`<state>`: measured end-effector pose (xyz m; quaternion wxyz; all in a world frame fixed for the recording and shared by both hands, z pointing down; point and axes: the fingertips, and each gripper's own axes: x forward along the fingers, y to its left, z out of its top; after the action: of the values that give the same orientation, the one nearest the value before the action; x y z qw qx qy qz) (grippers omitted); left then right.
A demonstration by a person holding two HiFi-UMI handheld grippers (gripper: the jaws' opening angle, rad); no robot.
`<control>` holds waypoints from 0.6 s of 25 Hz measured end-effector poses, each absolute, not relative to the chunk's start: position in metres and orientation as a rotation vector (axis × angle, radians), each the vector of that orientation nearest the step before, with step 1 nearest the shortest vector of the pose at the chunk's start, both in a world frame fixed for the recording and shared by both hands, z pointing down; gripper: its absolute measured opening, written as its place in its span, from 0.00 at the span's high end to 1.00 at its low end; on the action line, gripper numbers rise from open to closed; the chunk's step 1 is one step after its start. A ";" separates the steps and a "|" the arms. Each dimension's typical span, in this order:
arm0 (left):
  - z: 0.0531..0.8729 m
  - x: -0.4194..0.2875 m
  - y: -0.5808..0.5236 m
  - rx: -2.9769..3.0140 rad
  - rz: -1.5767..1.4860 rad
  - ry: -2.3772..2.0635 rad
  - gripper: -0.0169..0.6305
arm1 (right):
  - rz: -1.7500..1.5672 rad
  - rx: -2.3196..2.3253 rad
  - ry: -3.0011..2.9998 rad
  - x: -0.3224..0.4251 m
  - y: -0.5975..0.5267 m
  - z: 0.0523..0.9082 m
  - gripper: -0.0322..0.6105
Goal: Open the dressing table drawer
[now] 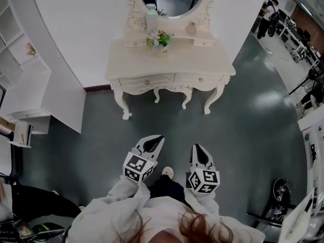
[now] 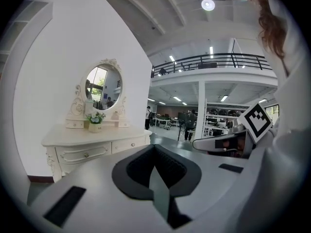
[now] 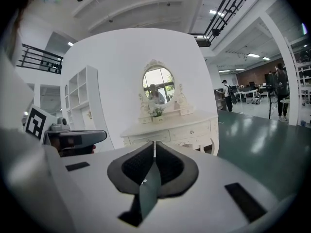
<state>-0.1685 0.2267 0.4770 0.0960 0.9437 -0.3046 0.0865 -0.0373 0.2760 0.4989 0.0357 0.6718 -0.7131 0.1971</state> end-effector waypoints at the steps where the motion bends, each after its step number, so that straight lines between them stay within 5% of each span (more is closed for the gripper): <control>1: 0.478 -0.164 0.220 2.791 0.255 -0.909 0.95 | 0.607 2.061 -2.192 -0.032 0.269 0.500 0.89; 15: 0.492 -0.105 0.151 2.759 0.242 -0.939 0.95 | 0.622 2.046 -2.178 0.036 0.201 0.515 0.89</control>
<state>-0.1052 0.1514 0.4921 0.1085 0.9379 -0.3192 0.0824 0.0356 0.2009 0.5153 0.0444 0.6697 -0.7129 0.2035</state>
